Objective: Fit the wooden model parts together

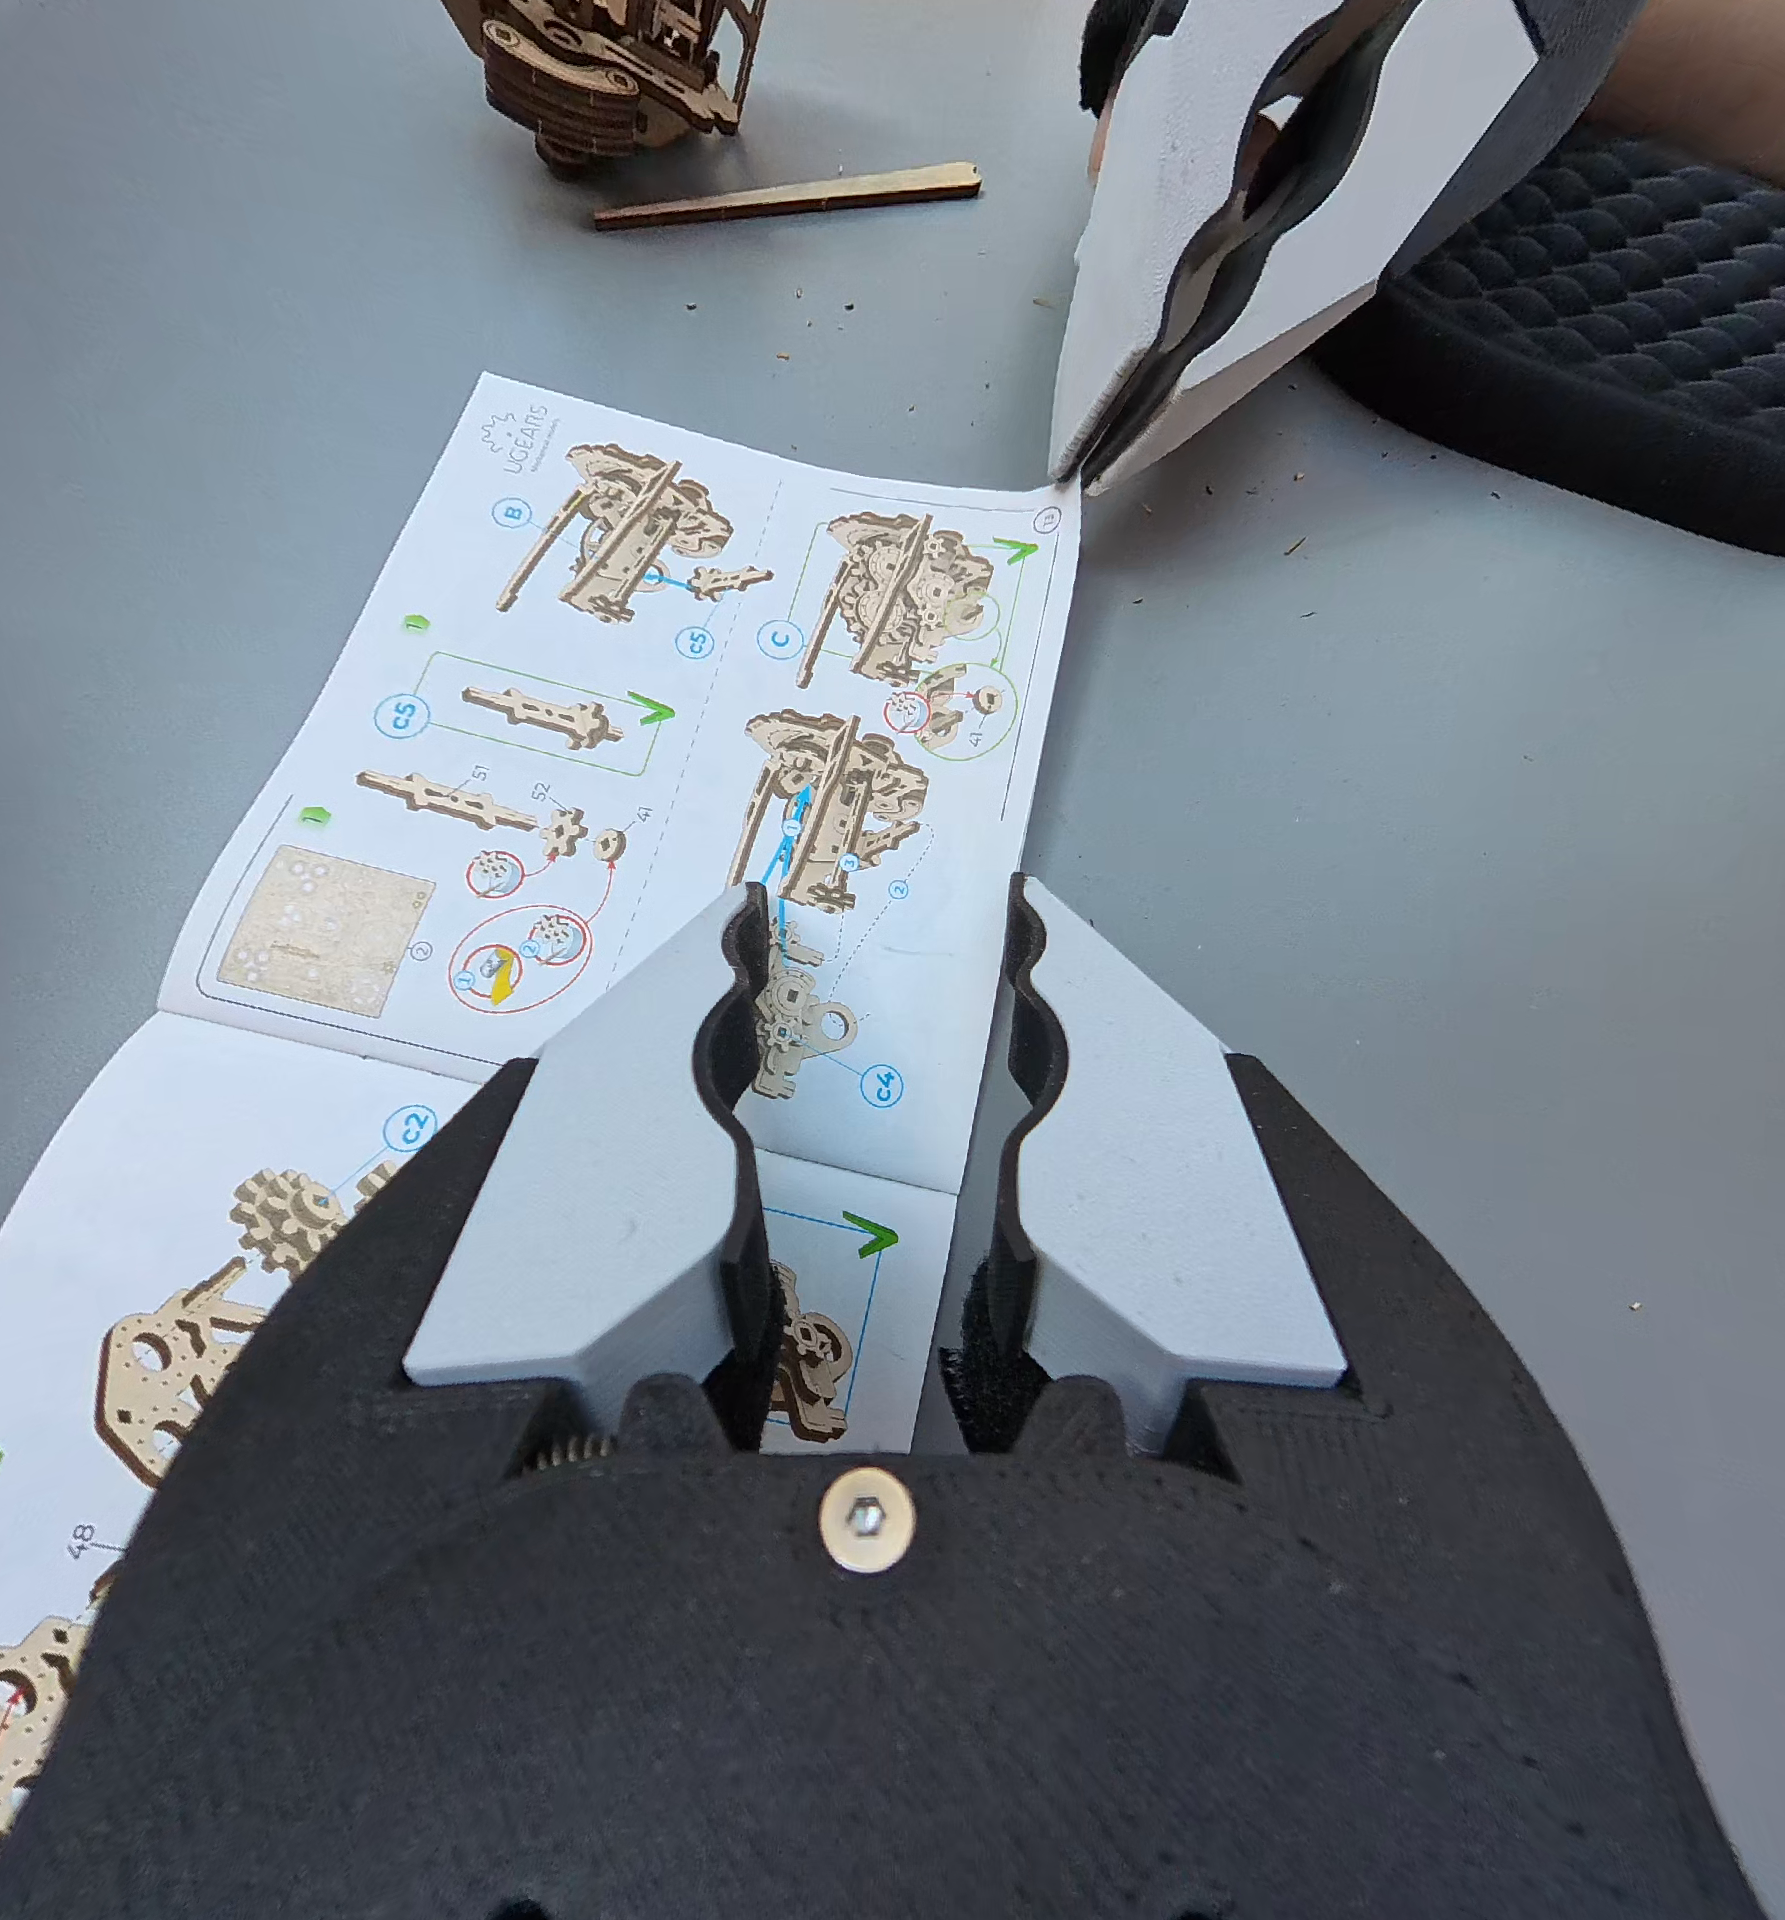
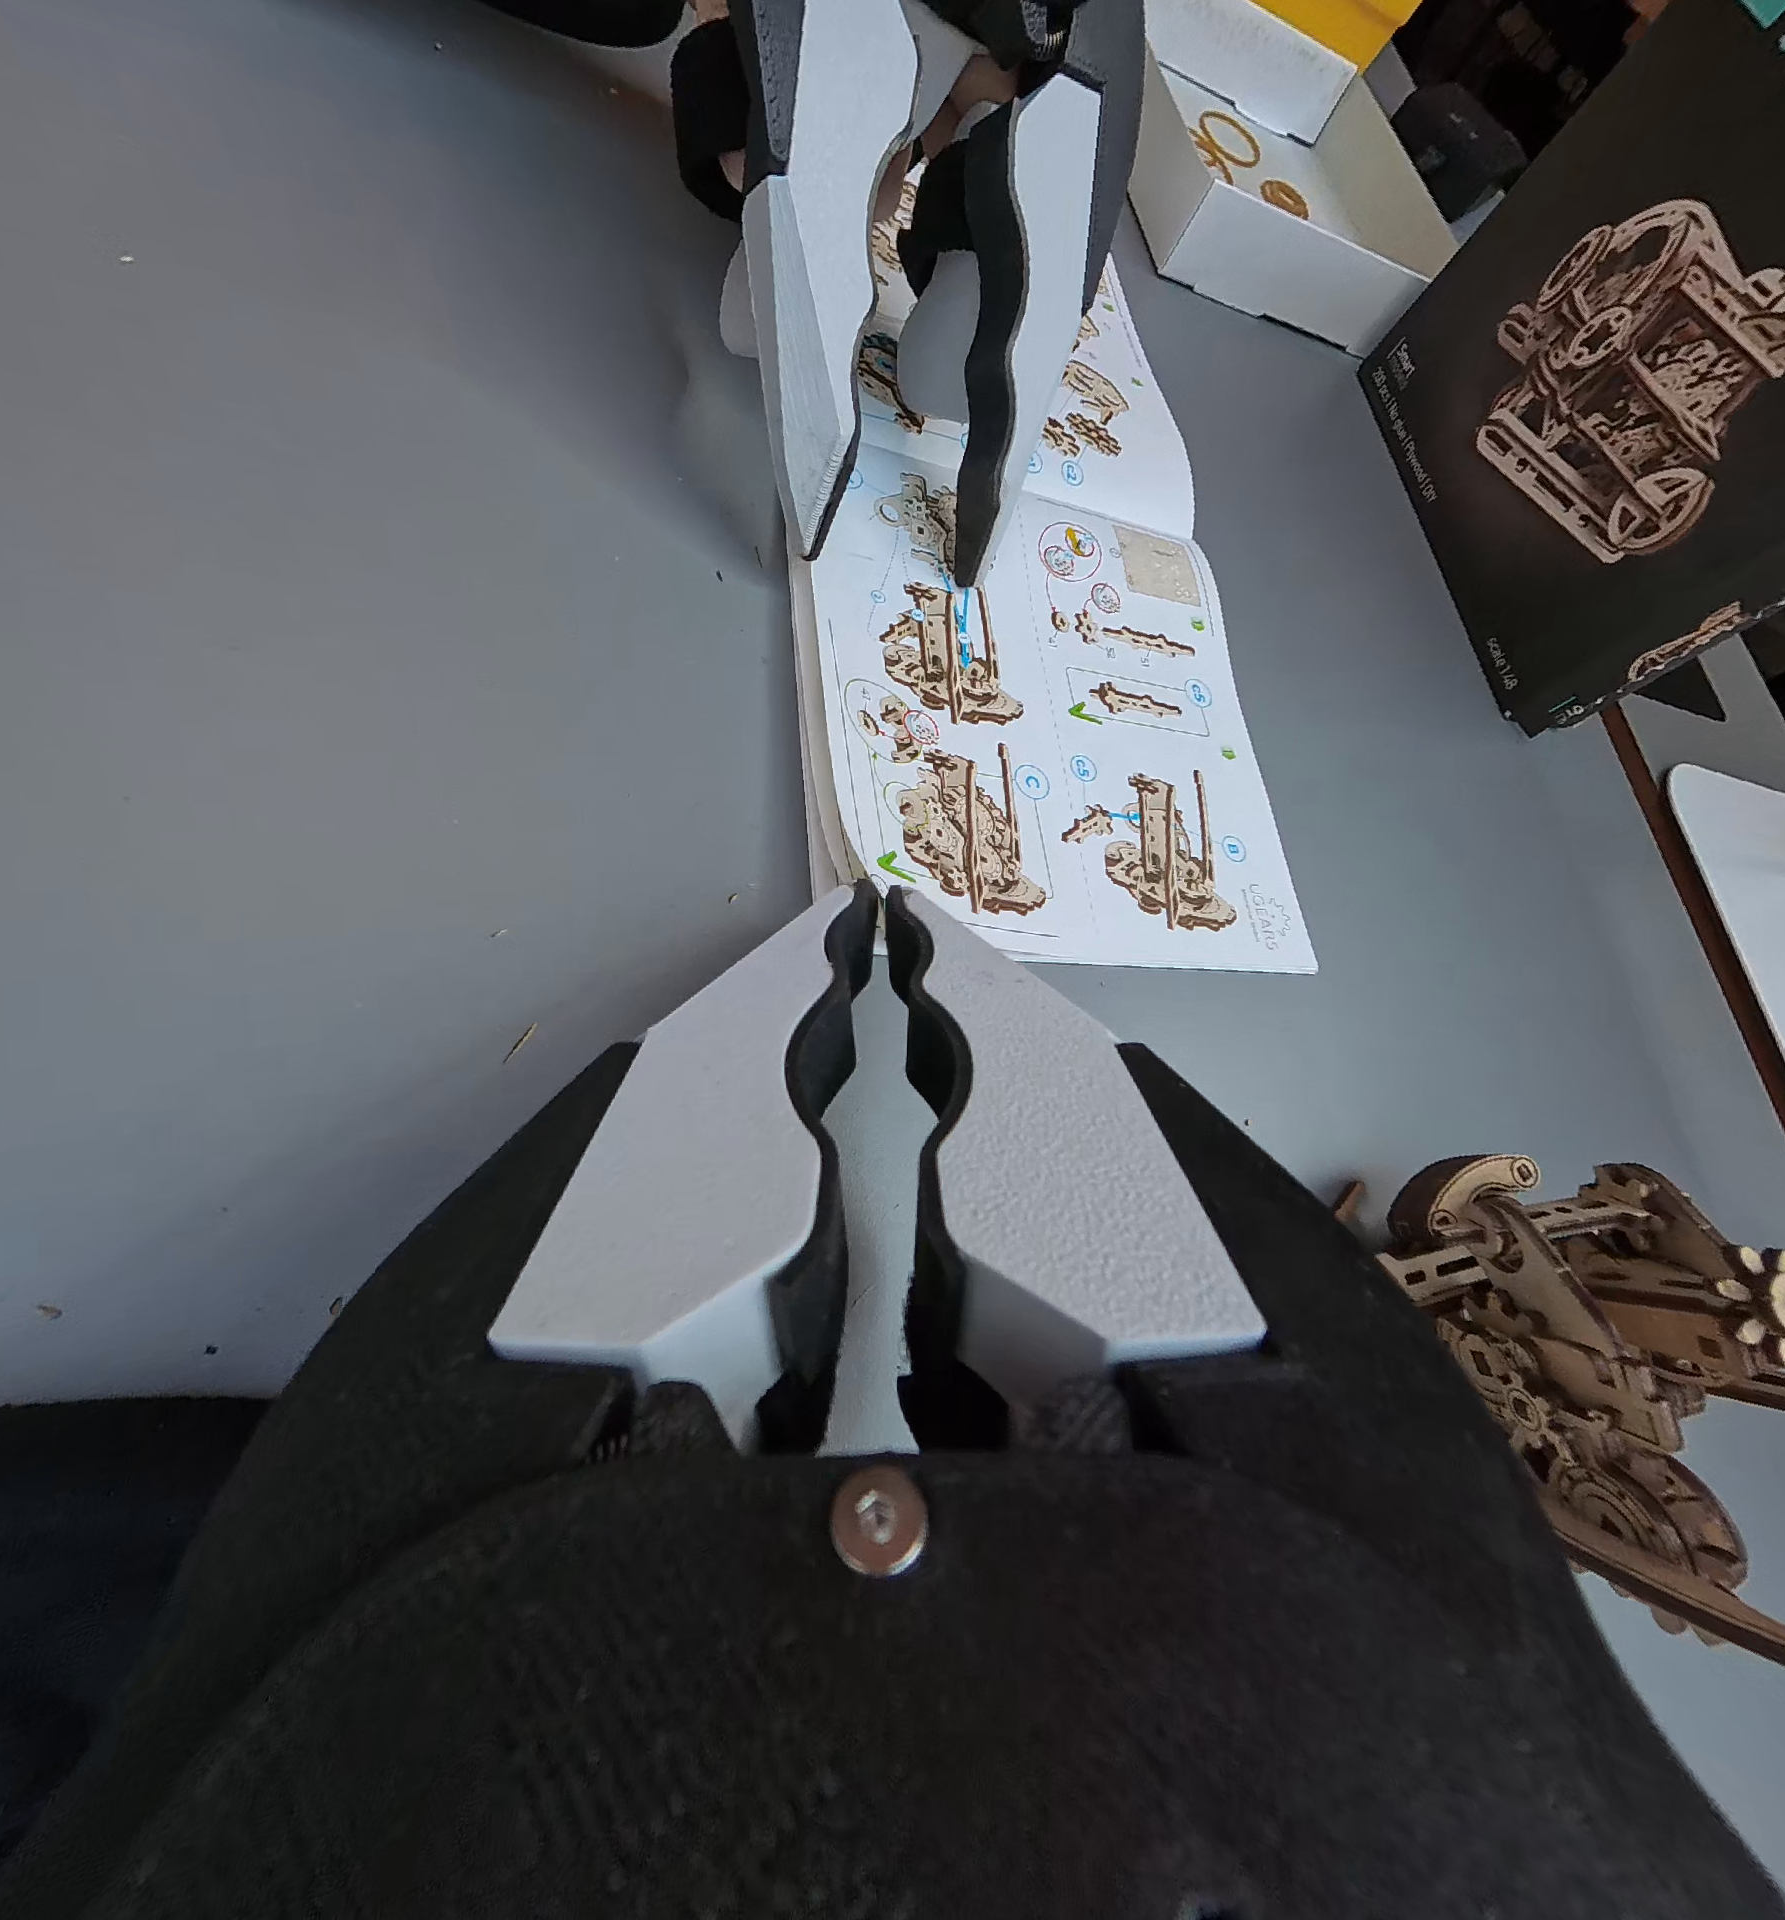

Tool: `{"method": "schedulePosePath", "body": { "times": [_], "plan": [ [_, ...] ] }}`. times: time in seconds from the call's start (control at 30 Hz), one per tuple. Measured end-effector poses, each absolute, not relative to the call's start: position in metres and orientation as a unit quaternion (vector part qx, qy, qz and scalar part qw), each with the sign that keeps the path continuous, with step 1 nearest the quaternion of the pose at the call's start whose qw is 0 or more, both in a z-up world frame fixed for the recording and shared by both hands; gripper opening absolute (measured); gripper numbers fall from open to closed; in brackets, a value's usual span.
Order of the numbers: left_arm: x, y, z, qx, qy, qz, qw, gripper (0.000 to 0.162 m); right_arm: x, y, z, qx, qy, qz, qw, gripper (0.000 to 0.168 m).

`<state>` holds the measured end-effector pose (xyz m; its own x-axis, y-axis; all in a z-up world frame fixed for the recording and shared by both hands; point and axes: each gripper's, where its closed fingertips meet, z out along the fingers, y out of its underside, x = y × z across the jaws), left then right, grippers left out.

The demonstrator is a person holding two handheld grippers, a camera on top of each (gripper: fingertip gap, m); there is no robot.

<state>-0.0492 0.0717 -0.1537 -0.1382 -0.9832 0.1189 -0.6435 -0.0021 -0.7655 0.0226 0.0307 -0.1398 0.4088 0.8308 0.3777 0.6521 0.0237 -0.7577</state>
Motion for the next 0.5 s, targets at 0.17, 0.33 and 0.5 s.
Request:
{"method": "schedulePosePath", "body": {
  "times": [0.17,0.33,0.5],
  "plan": [
    [-0.050,0.066,-0.152,-0.606,0.670,-0.361,0.230,0.054,0.022,0.032,-0.132,-0.688,-0.528,0.089,0.489,0.000],
    [-0.048,0.057,-0.149,-0.590,0.694,-0.331,0.246,0.059,0.022,0.032,-0.129,-0.680,-0.533,0.073,0.498,0.000],
    [-0.025,0.050,-0.128,-0.558,0.695,-0.314,0.326,0.051,0.020,0.031,-0.124,-0.669,-0.538,0.064,0.509,0.000]
  ]
}}
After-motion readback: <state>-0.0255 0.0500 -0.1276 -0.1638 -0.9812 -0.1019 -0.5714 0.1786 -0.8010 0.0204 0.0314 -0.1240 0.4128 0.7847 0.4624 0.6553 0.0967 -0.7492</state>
